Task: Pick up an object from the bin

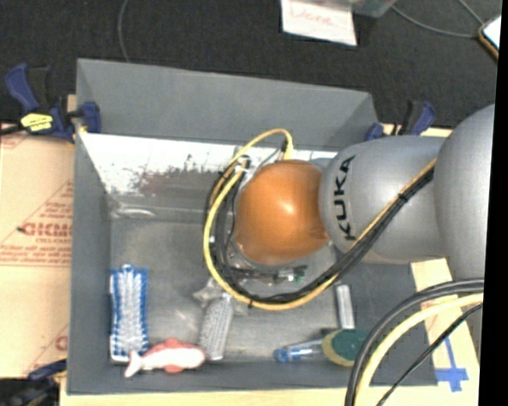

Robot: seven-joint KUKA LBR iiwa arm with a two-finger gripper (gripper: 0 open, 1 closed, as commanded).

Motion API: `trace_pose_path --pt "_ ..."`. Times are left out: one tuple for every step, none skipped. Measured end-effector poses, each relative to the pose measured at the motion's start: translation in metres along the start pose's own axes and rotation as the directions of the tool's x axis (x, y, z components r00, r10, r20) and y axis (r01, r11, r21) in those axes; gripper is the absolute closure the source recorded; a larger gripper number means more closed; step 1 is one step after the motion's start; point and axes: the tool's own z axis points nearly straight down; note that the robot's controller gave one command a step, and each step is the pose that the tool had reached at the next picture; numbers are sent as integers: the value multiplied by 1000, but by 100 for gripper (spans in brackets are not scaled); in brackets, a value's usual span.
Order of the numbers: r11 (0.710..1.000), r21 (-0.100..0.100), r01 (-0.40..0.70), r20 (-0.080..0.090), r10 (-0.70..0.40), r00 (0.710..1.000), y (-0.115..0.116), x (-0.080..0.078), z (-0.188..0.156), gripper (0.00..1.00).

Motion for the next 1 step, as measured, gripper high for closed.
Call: trace_pose_path --pt "1000 0 -1 0 1 1000 0 0 0 100"
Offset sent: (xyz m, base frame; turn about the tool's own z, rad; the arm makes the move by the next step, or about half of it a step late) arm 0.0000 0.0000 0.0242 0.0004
